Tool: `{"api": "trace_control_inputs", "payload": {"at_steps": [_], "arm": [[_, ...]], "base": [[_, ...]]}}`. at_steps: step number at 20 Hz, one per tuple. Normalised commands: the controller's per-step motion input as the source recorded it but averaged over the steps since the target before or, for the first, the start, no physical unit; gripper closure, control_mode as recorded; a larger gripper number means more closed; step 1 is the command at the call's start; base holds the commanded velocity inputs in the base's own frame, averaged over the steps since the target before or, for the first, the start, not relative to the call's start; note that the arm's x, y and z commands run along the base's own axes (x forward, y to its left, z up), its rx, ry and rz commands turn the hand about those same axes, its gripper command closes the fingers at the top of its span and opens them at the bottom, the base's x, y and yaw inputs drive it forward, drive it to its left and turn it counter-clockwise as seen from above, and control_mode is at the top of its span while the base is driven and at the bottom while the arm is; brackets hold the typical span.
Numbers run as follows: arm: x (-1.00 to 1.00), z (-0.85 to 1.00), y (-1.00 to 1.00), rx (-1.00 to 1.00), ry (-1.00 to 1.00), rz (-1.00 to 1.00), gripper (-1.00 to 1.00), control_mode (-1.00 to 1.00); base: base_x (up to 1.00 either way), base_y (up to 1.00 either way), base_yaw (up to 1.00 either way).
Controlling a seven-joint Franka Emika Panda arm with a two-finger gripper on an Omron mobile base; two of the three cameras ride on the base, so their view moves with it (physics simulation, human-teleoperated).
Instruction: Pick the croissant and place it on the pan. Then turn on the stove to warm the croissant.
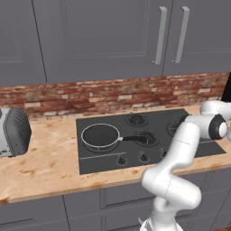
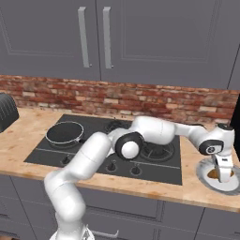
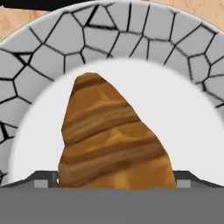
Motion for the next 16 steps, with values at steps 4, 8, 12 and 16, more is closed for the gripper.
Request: {"api": "trace_control_inputs", "payload": {"at_steps": [4, 8, 12, 16], "arm": [[-0.01, -0.13, -0.04, 0.0, -0.04, -0.02, 1.0, -1.0], [-0.34, 0.02, 0.1, 0.0, -0.24, 0.0, 1.0, -1.0], [-0.6, 0.07, 0.73, -0.06, -0.36, 0.03, 1.0, -1.0], [-0.57, 0.05, 1.0, -0.16, -0.35, 0.05, 1.0, -1.0]], "base": [[0.0, 0.0, 0.0], [0.0, 0.0, 0.0], [0.0, 0.0, 0.0], [0.0, 0.0, 0.0]]}}
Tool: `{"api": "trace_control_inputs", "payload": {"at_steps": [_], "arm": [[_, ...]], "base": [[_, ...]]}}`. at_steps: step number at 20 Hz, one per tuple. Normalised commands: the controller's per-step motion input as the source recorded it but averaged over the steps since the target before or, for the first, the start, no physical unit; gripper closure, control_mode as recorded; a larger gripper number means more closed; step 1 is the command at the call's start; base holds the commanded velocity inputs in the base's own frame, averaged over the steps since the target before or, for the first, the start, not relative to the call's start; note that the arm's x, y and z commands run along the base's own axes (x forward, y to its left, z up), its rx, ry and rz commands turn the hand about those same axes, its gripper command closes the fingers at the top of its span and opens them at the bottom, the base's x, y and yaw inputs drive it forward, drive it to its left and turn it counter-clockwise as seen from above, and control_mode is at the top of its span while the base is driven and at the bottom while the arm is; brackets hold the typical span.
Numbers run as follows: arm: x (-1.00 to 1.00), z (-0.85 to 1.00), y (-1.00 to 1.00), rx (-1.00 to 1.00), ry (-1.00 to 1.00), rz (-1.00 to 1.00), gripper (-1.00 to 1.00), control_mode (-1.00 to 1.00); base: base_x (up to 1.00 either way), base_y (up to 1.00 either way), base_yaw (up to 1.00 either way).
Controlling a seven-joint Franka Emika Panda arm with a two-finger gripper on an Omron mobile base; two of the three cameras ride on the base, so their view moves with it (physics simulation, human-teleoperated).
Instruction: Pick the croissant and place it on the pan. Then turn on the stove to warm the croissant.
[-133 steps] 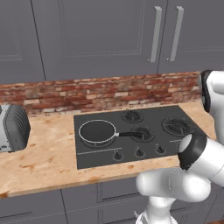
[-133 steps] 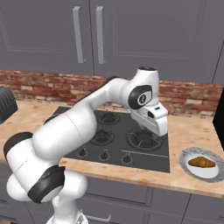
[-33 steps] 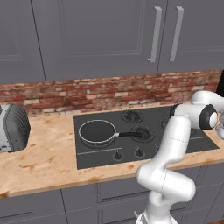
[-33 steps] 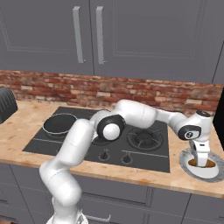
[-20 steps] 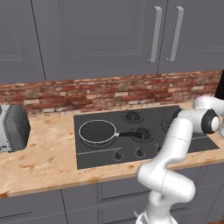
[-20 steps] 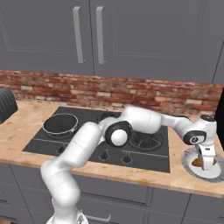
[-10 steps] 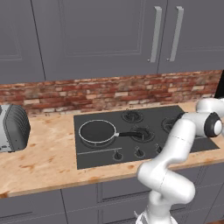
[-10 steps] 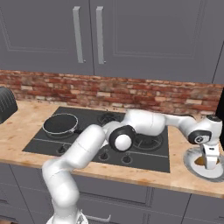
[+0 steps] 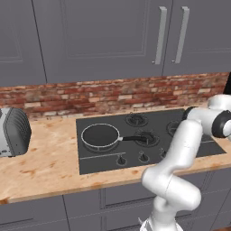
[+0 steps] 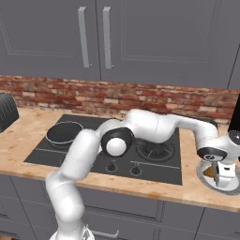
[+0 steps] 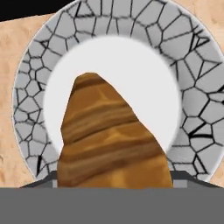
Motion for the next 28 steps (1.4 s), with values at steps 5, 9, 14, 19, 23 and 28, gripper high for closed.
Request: {"api": "trace_control_inputs", "payload": {"at_steps": [5, 9, 14, 19, 23, 28], "arm": [[-0.34, 0.28, 1.0, -0.26, -0.23, 0.01, 1.0, -1.0], [-0.07, 0.62, 1.0, -0.32, -0.13, 0.0, 1.0, -1.0], [0.0, 0.92, 1.0, -0.3, 0.0, 0.0, 1.0, -1.0], [0.0, 1.0, 1.0, -0.27, 0.1, 0.01, 1.0, -1.0], [0.0, 1.0, 1.0, -0.23, 0.29, 0.09, 1.0, -1.0], [0.0, 1.0, 1.0, -0.14, 0.46, 0.23, 1.0, -1.0]], "base": [[0.0, 0.0, 0.0], [0.0, 0.0, 0.0], [0.0, 0.0, 0.0], [0.0, 0.0, 0.0], [0.0, 0.0, 0.0], [0.0, 0.0, 0.0]]}}
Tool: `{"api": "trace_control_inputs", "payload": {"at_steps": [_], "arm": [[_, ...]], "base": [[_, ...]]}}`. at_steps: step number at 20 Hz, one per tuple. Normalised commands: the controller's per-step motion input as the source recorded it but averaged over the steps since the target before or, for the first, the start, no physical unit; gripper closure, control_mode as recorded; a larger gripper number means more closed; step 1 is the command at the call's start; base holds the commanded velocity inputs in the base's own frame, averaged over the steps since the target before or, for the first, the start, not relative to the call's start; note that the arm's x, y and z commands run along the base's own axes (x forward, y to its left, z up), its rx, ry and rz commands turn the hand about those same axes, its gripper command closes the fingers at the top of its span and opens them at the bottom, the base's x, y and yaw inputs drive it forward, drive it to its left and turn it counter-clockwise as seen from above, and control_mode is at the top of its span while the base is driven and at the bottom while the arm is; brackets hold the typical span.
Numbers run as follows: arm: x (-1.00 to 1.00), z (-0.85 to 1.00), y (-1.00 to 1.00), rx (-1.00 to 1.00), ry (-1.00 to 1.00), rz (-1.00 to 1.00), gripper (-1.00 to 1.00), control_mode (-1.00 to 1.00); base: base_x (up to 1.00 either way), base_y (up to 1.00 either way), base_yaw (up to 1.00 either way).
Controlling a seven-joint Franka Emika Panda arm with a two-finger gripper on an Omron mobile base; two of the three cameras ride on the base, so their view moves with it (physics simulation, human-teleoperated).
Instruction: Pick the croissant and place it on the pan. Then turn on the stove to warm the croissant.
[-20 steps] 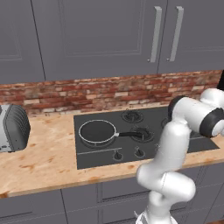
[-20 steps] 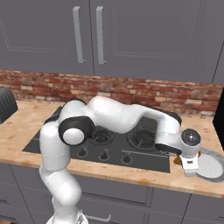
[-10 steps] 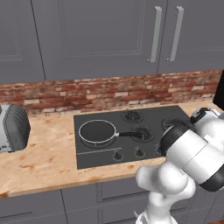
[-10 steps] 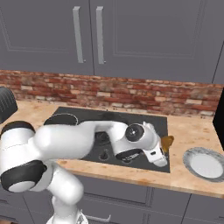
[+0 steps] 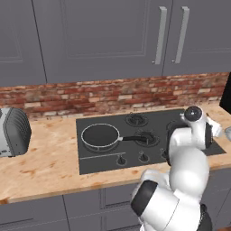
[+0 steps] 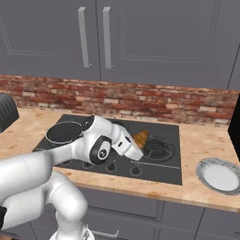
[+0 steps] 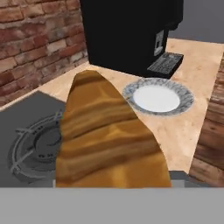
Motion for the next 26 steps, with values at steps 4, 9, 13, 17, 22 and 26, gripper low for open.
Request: {"api": "trace_control_inputs", "payload": {"at_steps": [4, 9, 13, 17, 22, 26], "arm": [[0.0, 0.98, 0.77, -0.07, 0.51, 0.35, 1.0, -1.0], [0.0, 0.81, 0.5, 0.0, 0.54, 0.36, 1.0, -1.0], [0.0, 0.31, 0.53, -0.02, 0.37, 0.28, 1.0, -1.0], [-0.03, 0.0, 0.64, -0.02, 0.01, 0.12, 1.0, -1.0], [0.0, 0.0, 0.85, 0.0, -0.04, 0.17, 1.0, -1.0], [0.0, -0.01, 0.83, 0.0, 0.0, 0.19, 1.0, -1.0]], "base": [[0.0, 0.0, 0.0], [0.0, 0.0, 0.0], [0.0, 0.0, 0.0], [0.0, 0.0, 0.0], [0.0, 0.0, 0.0], [0.0, 0.0, 0.0]]}}
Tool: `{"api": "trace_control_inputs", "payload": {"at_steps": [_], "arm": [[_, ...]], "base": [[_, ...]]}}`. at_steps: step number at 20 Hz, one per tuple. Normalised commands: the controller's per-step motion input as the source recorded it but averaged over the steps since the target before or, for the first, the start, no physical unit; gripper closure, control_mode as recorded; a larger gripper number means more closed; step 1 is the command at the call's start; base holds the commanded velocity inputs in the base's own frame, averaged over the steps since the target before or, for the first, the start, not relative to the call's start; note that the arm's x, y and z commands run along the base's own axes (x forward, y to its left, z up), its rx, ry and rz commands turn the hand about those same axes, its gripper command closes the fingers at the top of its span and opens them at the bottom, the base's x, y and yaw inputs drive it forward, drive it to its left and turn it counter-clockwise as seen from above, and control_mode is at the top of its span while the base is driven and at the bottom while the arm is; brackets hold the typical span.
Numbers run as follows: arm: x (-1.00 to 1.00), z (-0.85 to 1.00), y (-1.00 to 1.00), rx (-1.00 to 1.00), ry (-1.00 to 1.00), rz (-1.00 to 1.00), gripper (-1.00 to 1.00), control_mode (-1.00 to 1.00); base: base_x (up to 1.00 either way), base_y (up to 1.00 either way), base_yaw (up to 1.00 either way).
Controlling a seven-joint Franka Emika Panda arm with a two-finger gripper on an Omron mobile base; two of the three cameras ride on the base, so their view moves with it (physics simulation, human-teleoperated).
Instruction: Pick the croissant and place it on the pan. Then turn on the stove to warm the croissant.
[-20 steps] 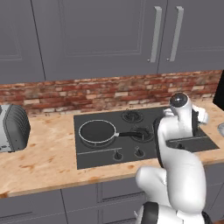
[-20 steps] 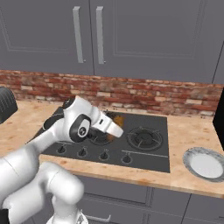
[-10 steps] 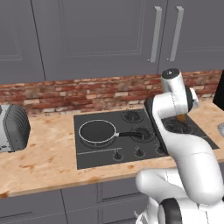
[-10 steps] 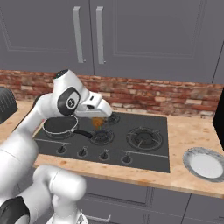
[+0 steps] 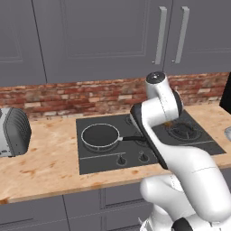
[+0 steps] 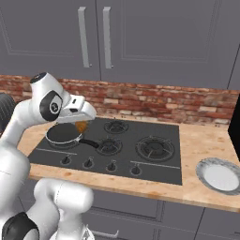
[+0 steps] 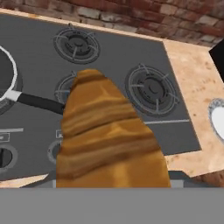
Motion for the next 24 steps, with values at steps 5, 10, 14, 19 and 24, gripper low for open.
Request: {"api": "trace_control_inputs", "payload": {"at_steps": [5, 10, 14, 19, 24], "arm": [[0.01, 0.0, 0.65, 0.0, 0.05, 0.19, 1.0, -1.0], [0.07, 0.0, 0.5, 0.01, 0.13, 0.23, 1.0, -1.0], [0.16, -0.04, 0.57, 0.0, 0.13, 0.22, 1.0, -1.0], [0.27, -0.12, 0.46, 0.0, 0.18, 0.17, 1.0, -1.0], [0.38, -0.28, 0.34, 0.0, 0.24, 0.14, 1.0, -1.0]], "base": [[0.0, 0.0, 0.0], [0.0, 0.0, 0.0], [0.0, 0.0, 0.0], [0.0, 0.0, 0.0], [0.0, 0.0, 0.0]]}}
